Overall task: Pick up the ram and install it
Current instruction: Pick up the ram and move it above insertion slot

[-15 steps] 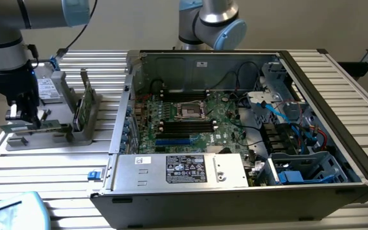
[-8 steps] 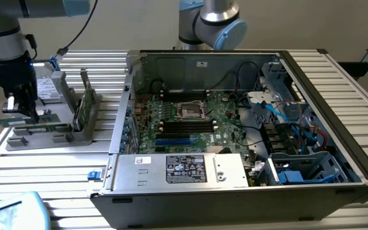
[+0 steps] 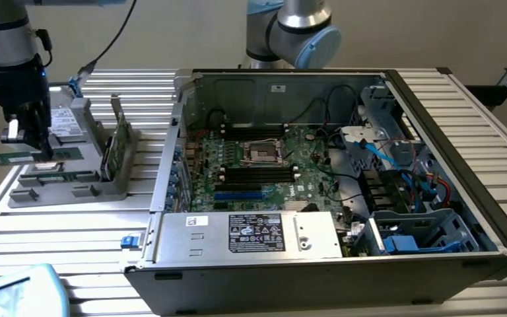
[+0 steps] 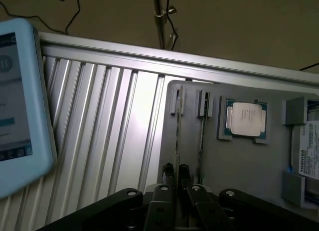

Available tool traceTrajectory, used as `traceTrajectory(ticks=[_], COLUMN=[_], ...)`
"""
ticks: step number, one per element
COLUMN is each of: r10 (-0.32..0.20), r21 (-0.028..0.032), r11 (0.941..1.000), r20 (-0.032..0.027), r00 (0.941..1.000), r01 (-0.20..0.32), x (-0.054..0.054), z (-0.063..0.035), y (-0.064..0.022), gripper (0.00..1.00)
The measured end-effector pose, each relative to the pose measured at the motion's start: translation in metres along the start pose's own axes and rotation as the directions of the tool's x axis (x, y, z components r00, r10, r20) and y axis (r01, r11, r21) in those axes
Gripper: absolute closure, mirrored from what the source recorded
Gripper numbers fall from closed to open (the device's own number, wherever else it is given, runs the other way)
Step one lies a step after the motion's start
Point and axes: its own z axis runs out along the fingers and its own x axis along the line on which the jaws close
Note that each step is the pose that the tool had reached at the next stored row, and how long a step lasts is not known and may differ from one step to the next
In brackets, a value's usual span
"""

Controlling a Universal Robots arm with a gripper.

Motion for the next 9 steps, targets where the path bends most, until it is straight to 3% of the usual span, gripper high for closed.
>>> traceTrajectory(ticks=[5,9], r10=[-0.001,-0.002], r21=[-0.0122,-0.0229], r11=[0.9999,0.9997], r20=[0.0019,0.0036], r00=[1.0,1.0], r01=[0.001,0.002], x=[0.002,0.005], z=[-0.0143,-0.026], y=[-0.0091,-0.0219], gripper=[0.85,0.85])
